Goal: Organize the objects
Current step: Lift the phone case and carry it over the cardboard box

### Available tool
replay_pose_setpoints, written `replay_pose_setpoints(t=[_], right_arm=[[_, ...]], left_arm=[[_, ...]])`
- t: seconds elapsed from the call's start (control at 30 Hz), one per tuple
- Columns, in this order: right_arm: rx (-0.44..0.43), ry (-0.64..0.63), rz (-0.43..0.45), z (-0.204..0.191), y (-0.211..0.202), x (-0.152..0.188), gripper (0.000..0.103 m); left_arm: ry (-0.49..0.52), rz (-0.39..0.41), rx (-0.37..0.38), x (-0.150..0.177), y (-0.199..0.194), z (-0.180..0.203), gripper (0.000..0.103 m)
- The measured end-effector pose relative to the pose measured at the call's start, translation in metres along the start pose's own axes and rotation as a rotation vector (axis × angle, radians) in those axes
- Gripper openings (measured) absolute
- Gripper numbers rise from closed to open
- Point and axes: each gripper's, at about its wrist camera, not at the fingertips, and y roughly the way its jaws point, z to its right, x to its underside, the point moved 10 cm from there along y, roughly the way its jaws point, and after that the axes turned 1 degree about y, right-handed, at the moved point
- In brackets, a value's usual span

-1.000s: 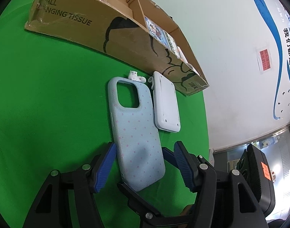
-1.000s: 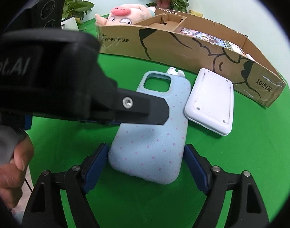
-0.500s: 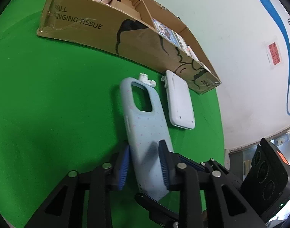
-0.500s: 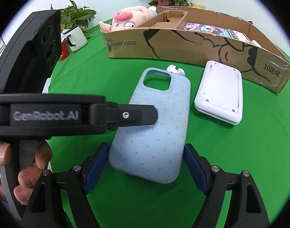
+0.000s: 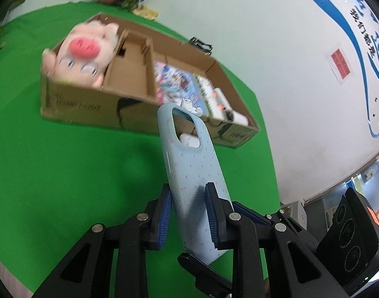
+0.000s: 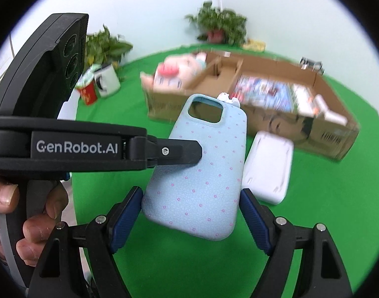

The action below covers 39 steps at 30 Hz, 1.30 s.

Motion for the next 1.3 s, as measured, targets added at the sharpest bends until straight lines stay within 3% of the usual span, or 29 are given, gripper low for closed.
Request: replay_pose_setpoints(t=[0.3, 0.63, 0.97, 1.3], right_arm=[[0.078, 0.020, 0.107, 0.035, -0.016, -0.041, 0.079], [0.114, 0.018, 0.157, 0.068, -0.015, -0.089, 0.079], [0.102, 0.012, 0.149, 0.080, 0.013, -0.128, 0.079], [0.075, 0.043, 0.074, 0.098, 0.054, -0.148, 0.079]], left_arm=[[0.120, 0.030, 0.014, -0.041, 0.015, 0.056, 0.024], [0.181, 0.060, 0.022, -0.103, 0.026, 0.082, 0.023], [0.142, 0.065, 0.025, -0.147, 0.038, 0.062, 0.023], [0.095, 0.012, 0.025, -0.171, 0.070, 0.039, 0.023]])
